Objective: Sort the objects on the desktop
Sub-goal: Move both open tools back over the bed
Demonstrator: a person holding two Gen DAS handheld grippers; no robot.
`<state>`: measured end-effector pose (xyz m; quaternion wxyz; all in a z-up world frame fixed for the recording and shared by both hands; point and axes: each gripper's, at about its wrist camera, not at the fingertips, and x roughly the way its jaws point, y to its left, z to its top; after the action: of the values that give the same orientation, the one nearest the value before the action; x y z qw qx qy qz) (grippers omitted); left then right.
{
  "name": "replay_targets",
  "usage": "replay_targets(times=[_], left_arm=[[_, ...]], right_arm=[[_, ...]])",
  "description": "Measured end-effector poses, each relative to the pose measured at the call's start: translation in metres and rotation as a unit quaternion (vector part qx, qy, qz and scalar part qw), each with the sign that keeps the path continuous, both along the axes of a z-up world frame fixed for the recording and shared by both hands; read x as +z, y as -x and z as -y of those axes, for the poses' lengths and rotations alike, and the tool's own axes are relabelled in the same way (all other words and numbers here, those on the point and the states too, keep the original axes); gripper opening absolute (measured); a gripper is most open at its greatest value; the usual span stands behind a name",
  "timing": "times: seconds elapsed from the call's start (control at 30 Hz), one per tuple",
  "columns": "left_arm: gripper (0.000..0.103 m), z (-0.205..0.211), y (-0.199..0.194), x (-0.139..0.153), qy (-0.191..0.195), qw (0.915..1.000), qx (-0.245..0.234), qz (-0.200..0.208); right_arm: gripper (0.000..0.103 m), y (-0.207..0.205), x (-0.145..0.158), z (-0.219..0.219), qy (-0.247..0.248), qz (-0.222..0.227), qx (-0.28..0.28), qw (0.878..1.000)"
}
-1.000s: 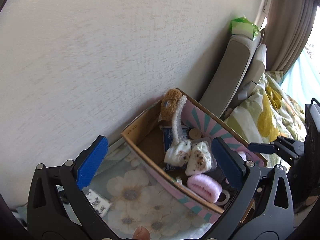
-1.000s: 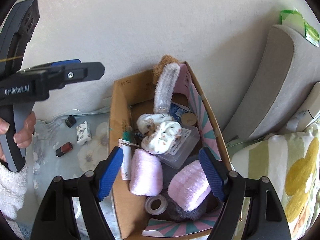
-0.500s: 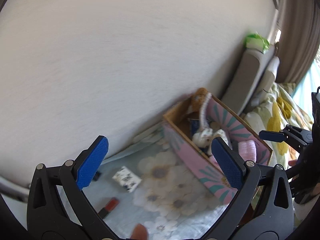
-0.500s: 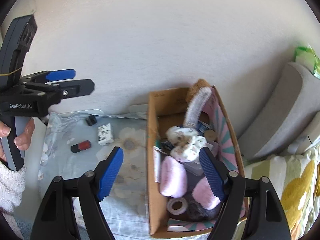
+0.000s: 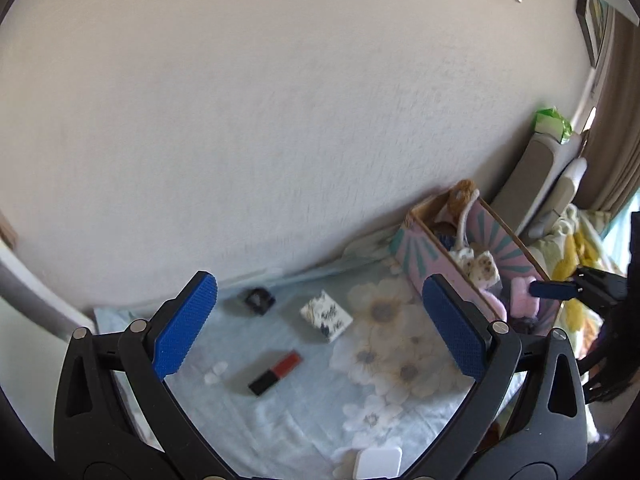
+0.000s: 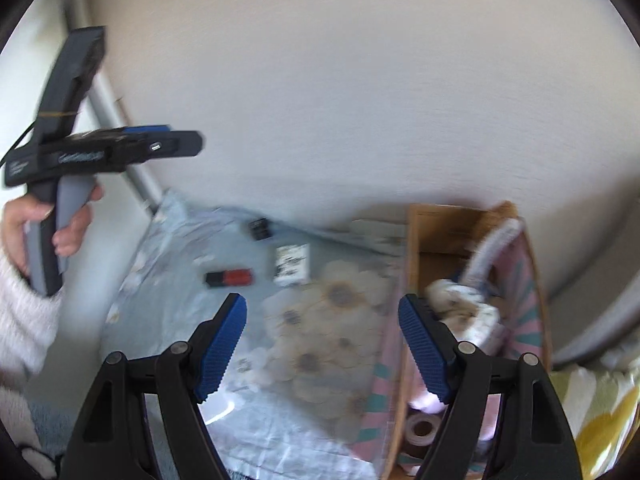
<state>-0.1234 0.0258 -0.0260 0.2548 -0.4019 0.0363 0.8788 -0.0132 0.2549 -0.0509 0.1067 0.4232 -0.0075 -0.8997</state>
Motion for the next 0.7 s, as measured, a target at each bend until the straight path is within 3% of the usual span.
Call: replay_targets(times=[0.17, 0.33, 0.5, 0.7], left_arm=[[0.099, 0.015, -0.005, -0.038, 0.023, 0.9993, 0.0, 0.03], [0.085, 0.025, -0.006, -0.103, 0.019, 0.9959, -0.014, 0.088], [0.08, 0.031, -0.014, -0.156, 0.03, 0.996, -0.027, 0.08], [0.079, 0.034, -0.011, -0.185, 0.028, 0.997, -0.045, 0.057]], right_arm=[[0.075, 0.002, -0.022, 0.036, -0.028, 0.031, 0.074, 0.996], [0.075, -0.007, -0.064, 0.075, -0.025, 0.056, 0.15, 0.987], [0.075, -0.032, -0.121, 0.108, -0.013, 0.065, 0.194, 0.979], [0.075, -0.051, -0.167, 0.14, -0.048, 0.072, 0.23, 0.969]])
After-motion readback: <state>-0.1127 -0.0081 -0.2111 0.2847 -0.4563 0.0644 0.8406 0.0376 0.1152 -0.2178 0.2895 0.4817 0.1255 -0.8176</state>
